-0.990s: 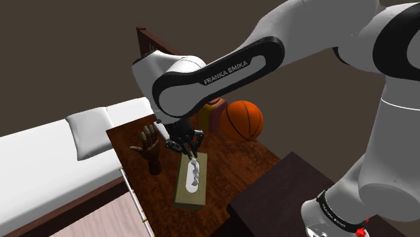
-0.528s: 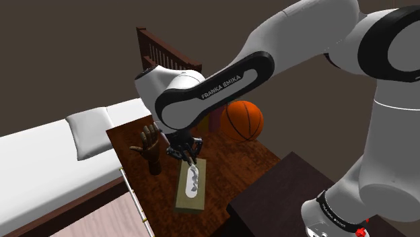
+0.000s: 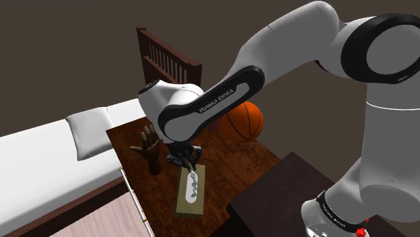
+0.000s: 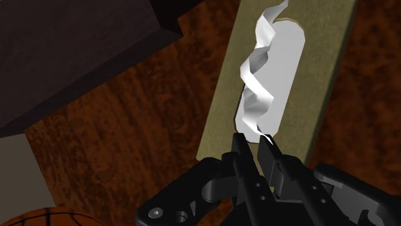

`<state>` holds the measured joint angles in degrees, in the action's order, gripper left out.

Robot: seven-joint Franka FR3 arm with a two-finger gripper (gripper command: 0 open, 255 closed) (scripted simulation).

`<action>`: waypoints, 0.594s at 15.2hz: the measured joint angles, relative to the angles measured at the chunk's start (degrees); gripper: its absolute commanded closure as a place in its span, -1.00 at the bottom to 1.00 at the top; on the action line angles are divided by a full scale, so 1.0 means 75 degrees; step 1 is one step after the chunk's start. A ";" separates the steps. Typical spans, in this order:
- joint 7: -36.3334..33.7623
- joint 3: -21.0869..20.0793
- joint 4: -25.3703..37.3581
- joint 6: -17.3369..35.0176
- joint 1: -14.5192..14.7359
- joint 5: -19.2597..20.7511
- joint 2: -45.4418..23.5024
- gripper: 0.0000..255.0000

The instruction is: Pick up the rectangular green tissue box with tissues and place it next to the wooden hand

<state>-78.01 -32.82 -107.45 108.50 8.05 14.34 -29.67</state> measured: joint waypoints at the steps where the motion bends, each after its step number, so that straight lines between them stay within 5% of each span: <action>1: -0.0013 0.0027 -0.0029 0.0086 0.0009 0.0041 -0.0065 1.00; 9: -0.0134 0.0185 -0.0049 0.0496 0.0112 0.0274 -0.0474 1.00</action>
<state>-79.02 -31.43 -107.81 112.22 8.89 16.39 -33.22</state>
